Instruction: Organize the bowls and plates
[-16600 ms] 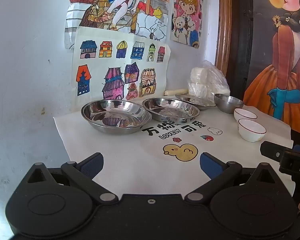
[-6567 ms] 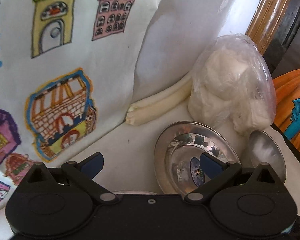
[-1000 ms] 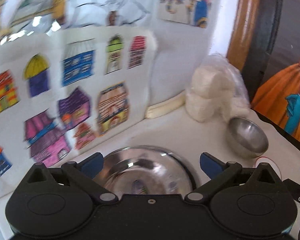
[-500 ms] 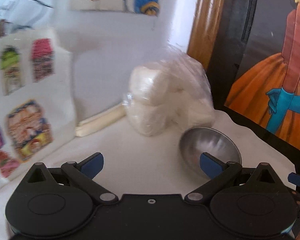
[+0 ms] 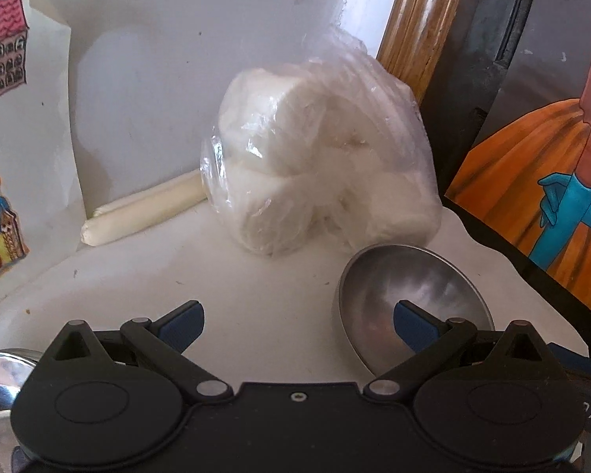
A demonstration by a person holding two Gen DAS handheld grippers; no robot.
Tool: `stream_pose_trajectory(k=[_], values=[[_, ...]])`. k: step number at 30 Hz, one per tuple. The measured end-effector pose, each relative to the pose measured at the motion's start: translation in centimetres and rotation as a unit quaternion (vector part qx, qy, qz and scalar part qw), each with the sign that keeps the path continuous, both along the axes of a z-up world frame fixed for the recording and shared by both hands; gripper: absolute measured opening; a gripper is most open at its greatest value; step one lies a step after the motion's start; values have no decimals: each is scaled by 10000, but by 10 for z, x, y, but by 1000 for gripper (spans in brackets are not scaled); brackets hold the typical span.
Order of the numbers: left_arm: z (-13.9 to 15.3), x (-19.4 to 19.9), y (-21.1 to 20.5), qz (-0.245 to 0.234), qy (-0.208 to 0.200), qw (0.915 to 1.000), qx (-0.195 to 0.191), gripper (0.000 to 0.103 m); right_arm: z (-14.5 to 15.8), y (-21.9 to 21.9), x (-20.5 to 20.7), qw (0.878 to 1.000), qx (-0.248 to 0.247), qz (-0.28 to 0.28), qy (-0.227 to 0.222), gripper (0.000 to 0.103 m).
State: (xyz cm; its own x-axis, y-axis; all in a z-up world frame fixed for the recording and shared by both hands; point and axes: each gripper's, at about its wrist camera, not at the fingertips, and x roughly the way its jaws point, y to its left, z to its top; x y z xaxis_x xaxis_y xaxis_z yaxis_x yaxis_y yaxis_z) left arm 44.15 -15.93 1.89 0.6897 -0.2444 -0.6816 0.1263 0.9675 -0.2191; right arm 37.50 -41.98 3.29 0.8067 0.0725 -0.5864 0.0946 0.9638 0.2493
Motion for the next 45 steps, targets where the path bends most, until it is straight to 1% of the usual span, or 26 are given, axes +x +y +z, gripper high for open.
stream_pose_trajectory(k=[2,10,12,13,15,16,18,19,21,22,23,24,25,27,28,31,33,39,45], values=[[-2,1,-1,-29,19,10000,-25,101,-2,3,4,10000,-36,36,24,93],[-8,6,-4,-124,112,9996,-226,81,-7,10,16,9998,-35,142,128,81],[-9,6,-4,-191,119,9992,-340,72,-8,12,17,9997,-35,174,143,78],[-9,6,-3,-233,116,9988,-404,70,-8,12,18,9997,-21,193,150,77],[-10,7,-2,-250,146,9984,-492,59,-8,13,19,9996,14,221,166,74],[-11,8,-2,-260,169,9981,-537,55,-9,14,19,9996,45,238,172,72],[-13,10,-1,-295,210,9973,-636,44,-10,14,20,9994,130,266,187,64],[-14,10,-2,-313,230,9970,-673,41,-11,15,20,9993,160,279,191,63],[-16,10,-2,-379,268,9962,-737,28,-12,16,21,9992,193,313,185,55],[-16,10,-3,-419,283,9959,-757,25,-12,17,21,9990,206,335,188,54],[-17,11,-3,-468,288,9955,-767,20,-12,18,21,9989,226,360,192,49],[-18,11,-2,-517,271,9951,-797,18,-13,19,22,9987,249,388,196,44],[-17,10,-2,-532,261,9950,-803,18,-13,19,22,9986,269,412,189,42],[-17,10,-2,-546,262,9949,-810,18,-13,22,23,9984,294,455,182,31],[-18,10,-2,-543,268,9949,-804,17,-13,23,23,9983,306,473,178,28],[-16,9,-1,-481,257,9954,-785,15,-13,26,23,9985,289,441,159,25],[-12,6,4,-431,206,9953,-845,13,-13,26,21,9984,348,435,96,21],[16,-12,15,-354,-51,9949,-947,11,2,30,4,9976,414,500,-230,19],[47,-52,34,-351,-409,9923,-1111,11,26,40,-27,9952,356,660,-628,19]])
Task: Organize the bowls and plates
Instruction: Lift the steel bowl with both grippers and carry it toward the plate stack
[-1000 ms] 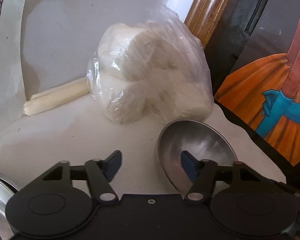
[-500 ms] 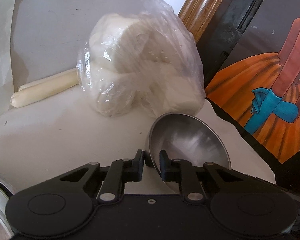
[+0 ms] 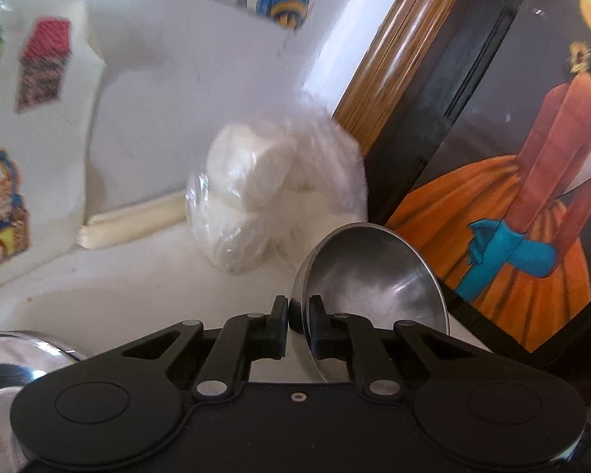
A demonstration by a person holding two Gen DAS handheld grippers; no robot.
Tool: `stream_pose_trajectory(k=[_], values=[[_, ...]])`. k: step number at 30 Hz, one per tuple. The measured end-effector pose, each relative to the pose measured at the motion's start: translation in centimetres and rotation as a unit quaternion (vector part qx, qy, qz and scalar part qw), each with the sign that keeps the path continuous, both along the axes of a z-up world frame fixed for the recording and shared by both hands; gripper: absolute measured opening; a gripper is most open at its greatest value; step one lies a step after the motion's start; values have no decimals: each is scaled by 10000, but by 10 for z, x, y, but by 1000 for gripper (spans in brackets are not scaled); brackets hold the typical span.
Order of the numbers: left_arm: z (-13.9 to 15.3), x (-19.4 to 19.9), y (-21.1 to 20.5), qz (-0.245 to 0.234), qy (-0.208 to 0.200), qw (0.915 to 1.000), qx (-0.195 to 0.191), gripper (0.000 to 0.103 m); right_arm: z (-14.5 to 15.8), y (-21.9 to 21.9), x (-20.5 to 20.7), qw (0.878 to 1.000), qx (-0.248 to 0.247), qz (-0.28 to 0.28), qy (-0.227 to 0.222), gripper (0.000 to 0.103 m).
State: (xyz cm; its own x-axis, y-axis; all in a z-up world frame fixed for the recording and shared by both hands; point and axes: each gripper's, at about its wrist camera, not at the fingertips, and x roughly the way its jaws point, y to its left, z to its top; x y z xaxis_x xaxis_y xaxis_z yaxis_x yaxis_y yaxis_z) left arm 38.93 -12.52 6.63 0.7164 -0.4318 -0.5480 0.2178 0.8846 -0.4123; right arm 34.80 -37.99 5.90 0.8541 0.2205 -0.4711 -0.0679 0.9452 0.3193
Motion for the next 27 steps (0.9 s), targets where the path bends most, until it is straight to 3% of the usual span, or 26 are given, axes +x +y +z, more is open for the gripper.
stream_pose_trajectory(k=[11,18,27], values=[[29,-96,58,-114,-447,9985,-292,9,30,32,-92,9963,-99,554,-652,19],[27,-165,89,-83,-199,9995,-227,9,38,54,-155,9929,-93,926,-743,19],[8,-232,113,71,118,9998,-146,9,23,75,-218,9910,-57,1283,-391,19]])
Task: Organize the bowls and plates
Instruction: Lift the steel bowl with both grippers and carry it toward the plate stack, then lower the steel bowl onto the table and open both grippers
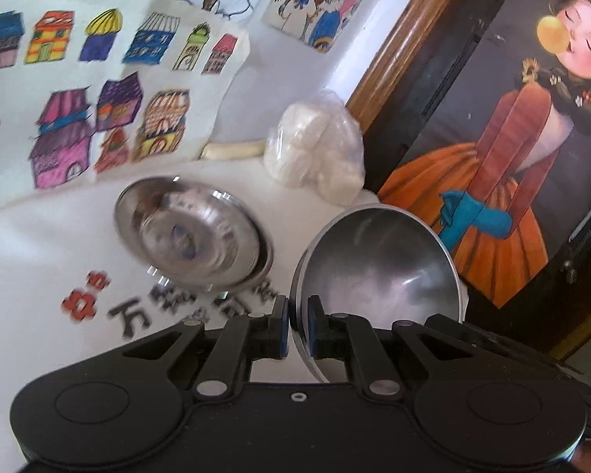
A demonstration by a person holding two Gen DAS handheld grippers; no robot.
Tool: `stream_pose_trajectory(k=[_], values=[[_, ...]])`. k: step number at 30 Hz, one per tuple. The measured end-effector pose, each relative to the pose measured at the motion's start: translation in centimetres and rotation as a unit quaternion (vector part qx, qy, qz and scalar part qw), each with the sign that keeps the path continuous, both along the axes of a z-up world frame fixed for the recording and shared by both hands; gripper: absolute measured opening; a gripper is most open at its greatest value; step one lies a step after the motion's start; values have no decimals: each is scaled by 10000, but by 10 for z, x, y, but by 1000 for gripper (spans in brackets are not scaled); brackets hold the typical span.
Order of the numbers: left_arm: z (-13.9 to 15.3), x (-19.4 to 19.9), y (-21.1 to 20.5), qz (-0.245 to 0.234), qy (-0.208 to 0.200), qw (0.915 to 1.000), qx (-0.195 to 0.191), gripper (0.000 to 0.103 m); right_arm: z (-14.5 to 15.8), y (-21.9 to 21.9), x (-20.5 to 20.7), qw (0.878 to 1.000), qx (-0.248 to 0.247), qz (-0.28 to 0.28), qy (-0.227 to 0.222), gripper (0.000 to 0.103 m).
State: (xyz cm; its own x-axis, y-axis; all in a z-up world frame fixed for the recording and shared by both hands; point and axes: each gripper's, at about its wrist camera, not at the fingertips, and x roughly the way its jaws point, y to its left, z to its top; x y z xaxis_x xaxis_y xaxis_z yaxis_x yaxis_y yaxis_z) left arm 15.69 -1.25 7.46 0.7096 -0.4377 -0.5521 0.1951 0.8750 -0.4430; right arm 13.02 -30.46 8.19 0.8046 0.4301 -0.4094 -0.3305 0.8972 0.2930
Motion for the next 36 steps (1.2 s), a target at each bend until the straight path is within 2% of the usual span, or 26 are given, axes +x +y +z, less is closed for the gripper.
stream_pose_trajectory(k=[5,8,17,36], values=[[-14,-20,11,35,286,9996,46,9,-18,7,-16,9995,-27,106,298,19],[-24,-30,17,65,516,9986,-62,9,-28,13,-24,9986,-152,184,477,19],[-37,-52,23,-11,885,9961,12,9,-34,22,-44,9954,-371,394,792,19],[-51,-53,28,-6,1474,9889,168,12,-42,26,-44,9894,-422,640,1235,23]])
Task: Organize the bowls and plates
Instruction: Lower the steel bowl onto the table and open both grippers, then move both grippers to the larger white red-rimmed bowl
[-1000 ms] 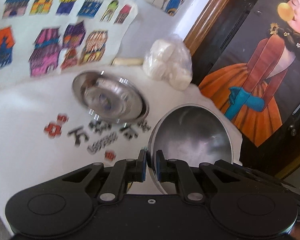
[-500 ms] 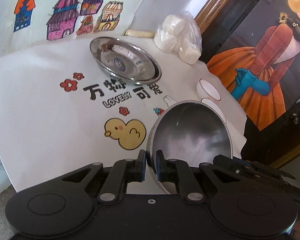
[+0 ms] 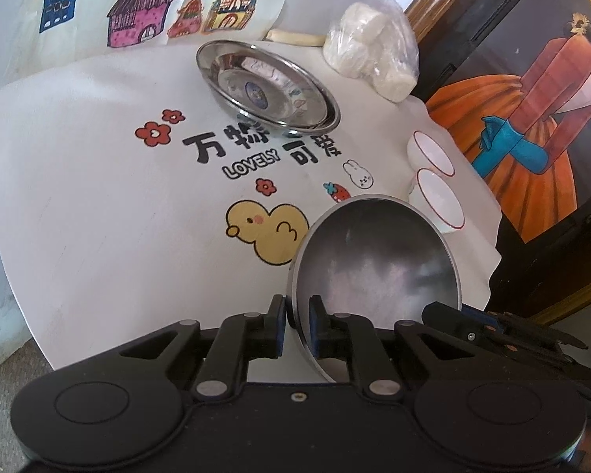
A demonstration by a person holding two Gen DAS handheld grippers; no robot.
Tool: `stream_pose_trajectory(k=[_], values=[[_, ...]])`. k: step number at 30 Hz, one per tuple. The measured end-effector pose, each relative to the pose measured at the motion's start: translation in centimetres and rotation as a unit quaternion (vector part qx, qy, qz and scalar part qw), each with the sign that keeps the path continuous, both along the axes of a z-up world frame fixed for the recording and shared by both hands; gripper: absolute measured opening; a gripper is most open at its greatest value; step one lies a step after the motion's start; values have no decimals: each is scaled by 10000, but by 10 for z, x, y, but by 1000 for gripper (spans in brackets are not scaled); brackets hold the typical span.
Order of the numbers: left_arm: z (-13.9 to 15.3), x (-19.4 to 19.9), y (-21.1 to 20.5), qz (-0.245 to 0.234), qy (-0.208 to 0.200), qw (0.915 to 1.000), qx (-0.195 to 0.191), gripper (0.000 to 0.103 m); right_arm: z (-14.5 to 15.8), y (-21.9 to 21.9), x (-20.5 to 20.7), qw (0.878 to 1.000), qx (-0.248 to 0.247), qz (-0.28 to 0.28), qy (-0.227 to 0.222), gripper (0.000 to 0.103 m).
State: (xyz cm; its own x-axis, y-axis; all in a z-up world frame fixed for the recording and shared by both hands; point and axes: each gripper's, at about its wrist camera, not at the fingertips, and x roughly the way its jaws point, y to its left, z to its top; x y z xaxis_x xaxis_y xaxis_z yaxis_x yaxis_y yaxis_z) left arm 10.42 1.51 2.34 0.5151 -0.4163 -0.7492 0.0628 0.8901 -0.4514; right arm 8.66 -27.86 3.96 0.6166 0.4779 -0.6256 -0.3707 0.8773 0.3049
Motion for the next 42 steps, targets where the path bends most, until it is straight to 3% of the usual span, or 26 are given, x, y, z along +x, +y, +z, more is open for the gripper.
stream_pose_trajectory(k=[11,19,25,26,31,39,42], values=[[-3,-1,6,65,135,9998,-154,14,-1,1,3,9996,87,93,254,29],[-2,2,4,84,95,9999,-75,21,-1,3,7,9996,110,146,229,33],[-1,3,7,294,86,9995,-69,33,-2,2,9,9998,40,92,189,36],[0,3,8,331,63,9994,-70,39,-2,2,9,9998,15,68,164,37],[5,7,11,513,-84,9986,67,53,2,2,9,9999,-97,-16,-57,52],[20,21,3,603,-523,9958,454,102,8,-9,17,9987,-159,-211,-441,92],[22,30,-6,627,-507,9947,631,102,9,-17,22,9977,-181,-328,-570,98]])
